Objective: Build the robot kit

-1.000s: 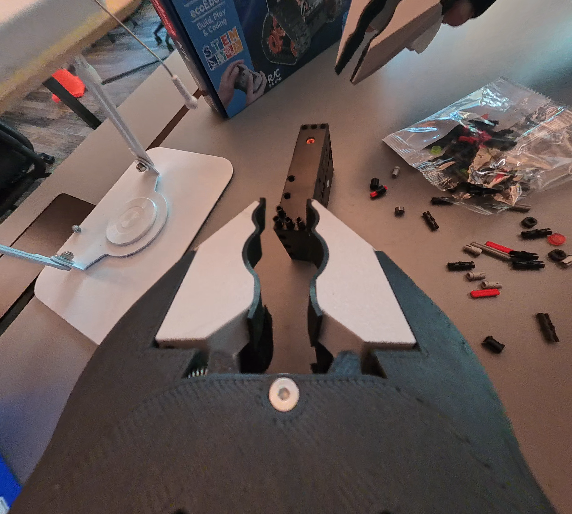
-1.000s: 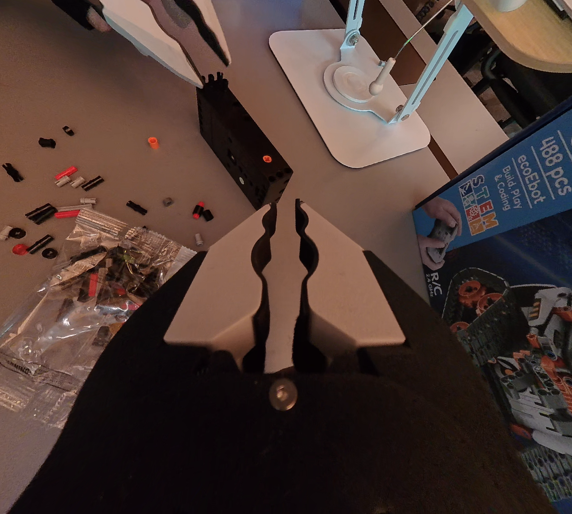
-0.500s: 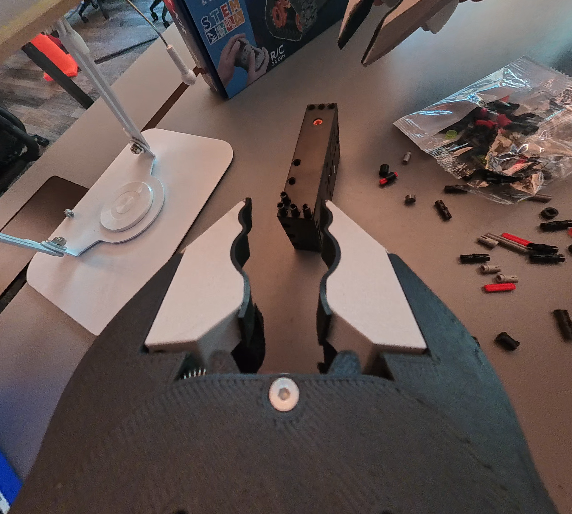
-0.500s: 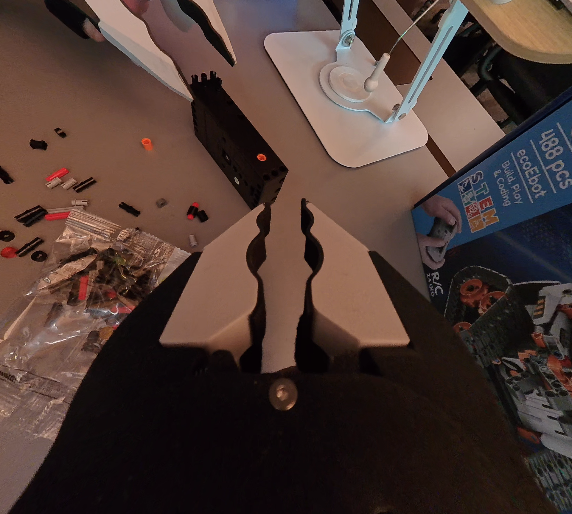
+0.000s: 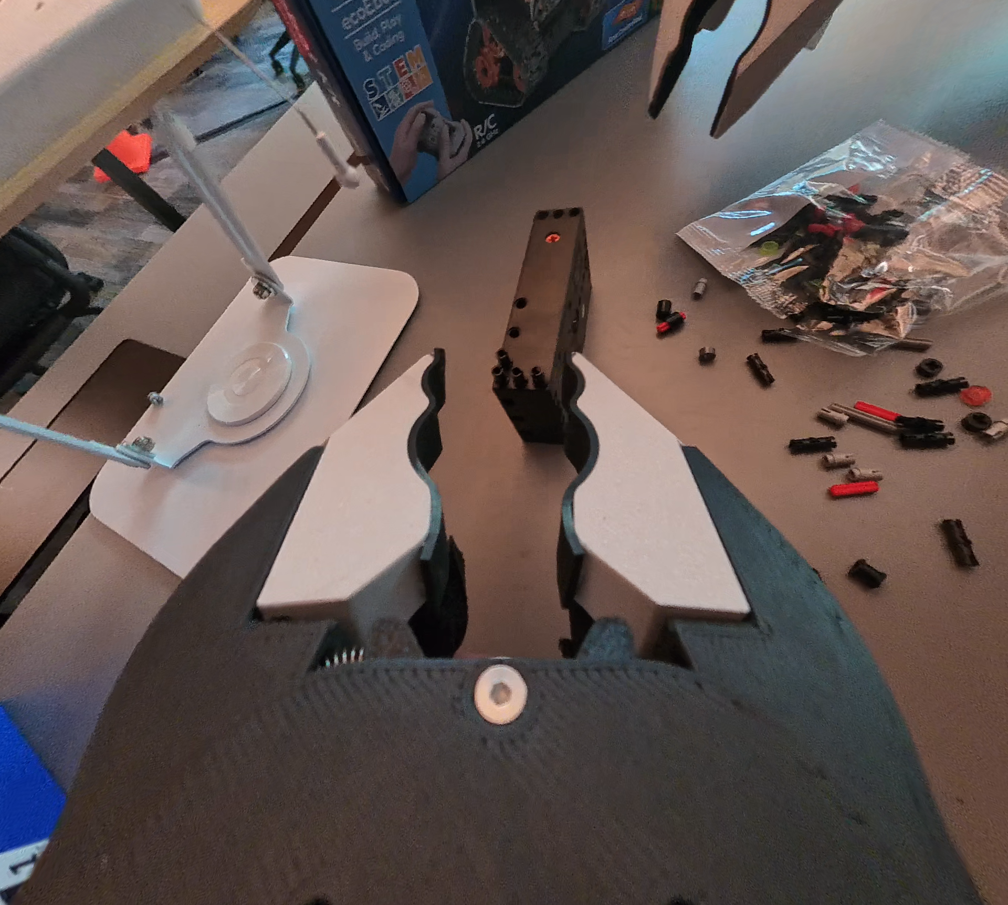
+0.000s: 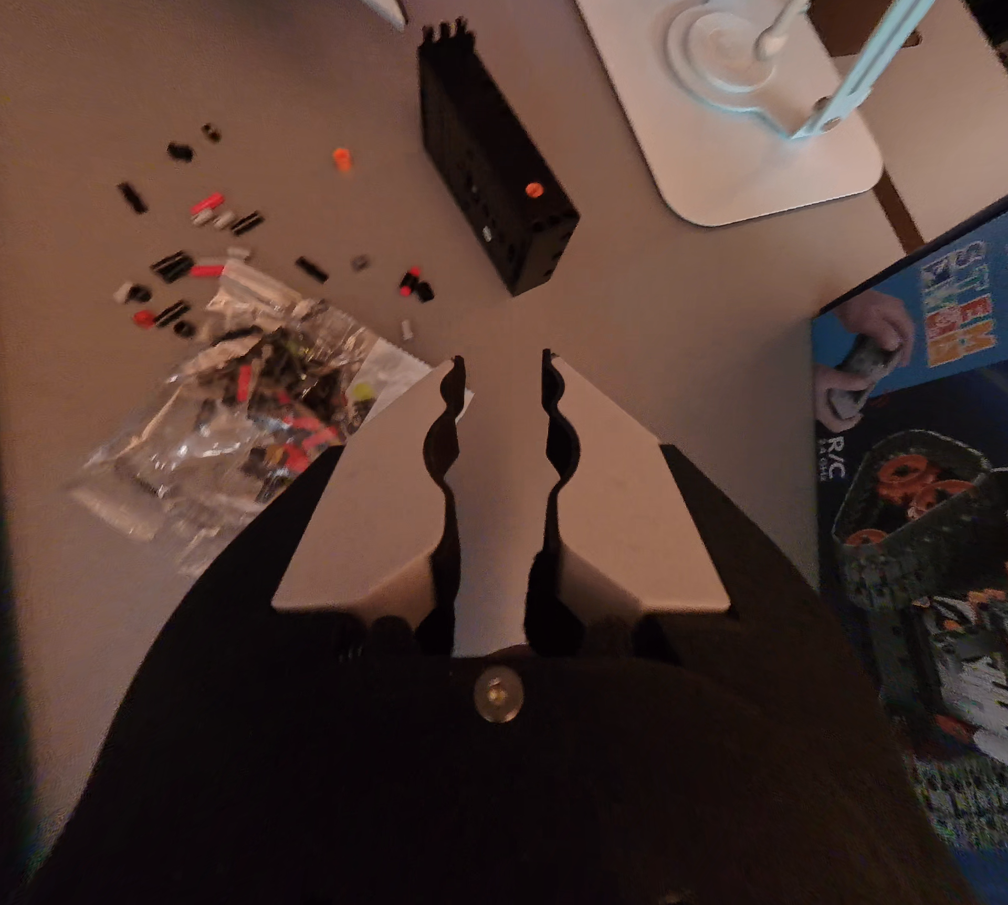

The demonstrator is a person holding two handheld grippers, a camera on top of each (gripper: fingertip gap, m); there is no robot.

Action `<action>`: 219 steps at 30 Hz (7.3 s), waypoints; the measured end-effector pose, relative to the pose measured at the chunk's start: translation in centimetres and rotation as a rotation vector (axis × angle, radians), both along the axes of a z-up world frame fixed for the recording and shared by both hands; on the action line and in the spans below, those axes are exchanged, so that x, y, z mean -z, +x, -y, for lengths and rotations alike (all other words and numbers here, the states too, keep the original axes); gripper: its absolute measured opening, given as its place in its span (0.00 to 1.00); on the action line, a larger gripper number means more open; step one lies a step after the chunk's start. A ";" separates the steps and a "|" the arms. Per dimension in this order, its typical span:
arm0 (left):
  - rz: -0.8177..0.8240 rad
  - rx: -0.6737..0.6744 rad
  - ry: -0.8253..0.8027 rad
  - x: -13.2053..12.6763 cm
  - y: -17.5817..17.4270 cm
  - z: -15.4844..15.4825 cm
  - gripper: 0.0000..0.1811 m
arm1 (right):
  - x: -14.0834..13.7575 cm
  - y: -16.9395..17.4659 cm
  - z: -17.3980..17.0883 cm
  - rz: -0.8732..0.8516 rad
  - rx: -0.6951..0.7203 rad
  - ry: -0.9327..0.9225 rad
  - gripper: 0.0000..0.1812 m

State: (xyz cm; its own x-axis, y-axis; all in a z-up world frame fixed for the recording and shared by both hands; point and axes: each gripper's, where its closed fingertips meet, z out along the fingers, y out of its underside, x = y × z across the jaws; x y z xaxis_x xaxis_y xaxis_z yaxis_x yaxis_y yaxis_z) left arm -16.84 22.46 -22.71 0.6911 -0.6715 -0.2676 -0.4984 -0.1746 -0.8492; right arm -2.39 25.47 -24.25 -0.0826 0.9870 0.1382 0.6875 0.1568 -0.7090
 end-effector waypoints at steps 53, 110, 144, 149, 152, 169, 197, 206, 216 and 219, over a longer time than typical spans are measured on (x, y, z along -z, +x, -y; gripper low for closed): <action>-0.345 0.484 -0.125 6.7 12.6 7.6 0.21 | 1.1 3.2 2.8 0.124 -0.043 -0.026 0.00; -0.483 -0.554 0.025 -6.8 -27.5 6.6 0.00 | 3.1 2.3 -0.5 -0.054 -0.049 0.023 0.04; -0.709 -0.443 -0.080 -6.1 -30.7 2.6 0.11 | 2.6 2.7 -0.1 -0.066 -0.072 0.021 0.04; -0.742 -0.398 -0.212 -4.6 -31.5 2.2 0.20 | 2.6 2.7 0.0 -0.063 -0.074 0.021 0.04; -0.774 -0.404 -0.223 -4.2 -32.2 1.5 0.06 | 2.6 2.8 0.0 -0.064 -0.075 0.022 0.04; -0.421 -0.611 0.116 -17.2 -33.4 4.9 0.00 | 1.6 2.5 0.5 -0.091 -0.084 0.030 0.04; -0.253 -0.644 0.277 -27.2 -26.3 9.3 0.00 | -5.1 0.6 0.2 -0.261 0.035 0.153 0.14; -0.130 -0.518 0.218 -24.4 -15.2 11.9 0.00 | -19.8 -8.6 10.9 -0.632 -0.094 0.194 0.16; 0.063 -0.347 0.004 -15.5 -5.9 13.5 0.00 | -18.7 -18.4 16.2 -0.575 -0.218 0.289 0.11; 0.084 -0.338 -0.021 -14.0 -5.8 14.0 0.00 | -17.1 -19.1 16.7 -0.552 -0.257 0.265 0.00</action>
State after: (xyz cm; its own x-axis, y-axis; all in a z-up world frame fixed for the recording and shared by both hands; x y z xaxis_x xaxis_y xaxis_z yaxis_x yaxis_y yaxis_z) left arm -22.62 8.42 -8.67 0.8943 -0.4057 -0.1888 -0.3379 -0.3355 -0.8794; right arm -21.52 8.78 -7.19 -0.1579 0.8720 0.4633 0.1524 0.4851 -0.8611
